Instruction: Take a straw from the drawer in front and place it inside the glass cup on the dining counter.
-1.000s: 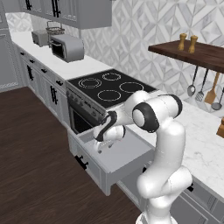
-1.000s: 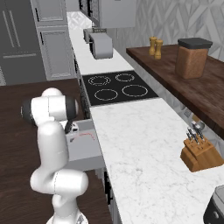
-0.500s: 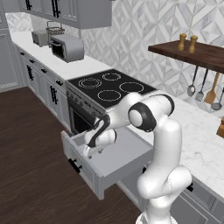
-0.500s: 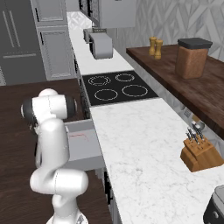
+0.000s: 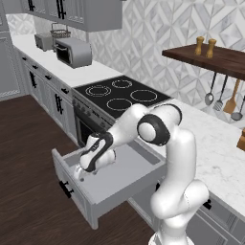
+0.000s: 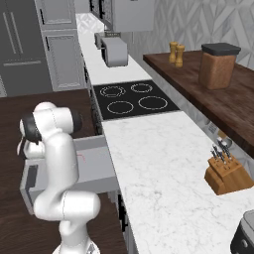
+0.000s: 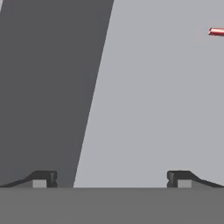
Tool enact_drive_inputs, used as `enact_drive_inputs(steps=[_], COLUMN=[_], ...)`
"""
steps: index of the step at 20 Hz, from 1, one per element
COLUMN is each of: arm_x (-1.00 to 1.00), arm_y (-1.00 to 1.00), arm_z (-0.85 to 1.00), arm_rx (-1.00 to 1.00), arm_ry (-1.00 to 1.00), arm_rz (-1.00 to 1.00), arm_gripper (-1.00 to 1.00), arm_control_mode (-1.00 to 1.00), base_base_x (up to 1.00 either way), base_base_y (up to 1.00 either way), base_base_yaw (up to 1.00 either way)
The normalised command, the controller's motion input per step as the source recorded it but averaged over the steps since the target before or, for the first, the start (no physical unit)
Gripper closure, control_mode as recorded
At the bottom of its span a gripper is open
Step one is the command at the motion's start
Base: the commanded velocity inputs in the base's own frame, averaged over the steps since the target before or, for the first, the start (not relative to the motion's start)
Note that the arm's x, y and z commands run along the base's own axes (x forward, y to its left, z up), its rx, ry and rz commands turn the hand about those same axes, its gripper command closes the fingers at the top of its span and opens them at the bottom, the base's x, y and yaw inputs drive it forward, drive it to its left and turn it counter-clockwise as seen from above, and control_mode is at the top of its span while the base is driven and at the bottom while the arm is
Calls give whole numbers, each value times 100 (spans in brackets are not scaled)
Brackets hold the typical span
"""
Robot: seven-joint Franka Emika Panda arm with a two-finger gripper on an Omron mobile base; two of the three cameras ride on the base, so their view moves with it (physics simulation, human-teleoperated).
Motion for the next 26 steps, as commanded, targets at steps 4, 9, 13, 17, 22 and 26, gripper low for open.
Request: enact_drive_inputs(steps=[4,9,13,17,22,26], arm_x=[9,48,78,65,23,1], arm_y=[-52,-73,-58,-38,-16,-11], arm_z=[43,18,0,0,-3,-14], arm_rx=[-2,-5,-2,-3,-5,-7], arm_ry=[-5,0,0,0,0,0], arm_rz=[-18,-16,-4,0,0,1], arm_gripper=[-100,-100,-100,-100,-100,-100], arm_control_mode=[-100,-100,-100,-100,-100,-100], base_base_x=[0,0,0,0,0,0], base_base_y=[0,0,0,0,0,0], base_base_yaw=[0,0,0,0,0,0])
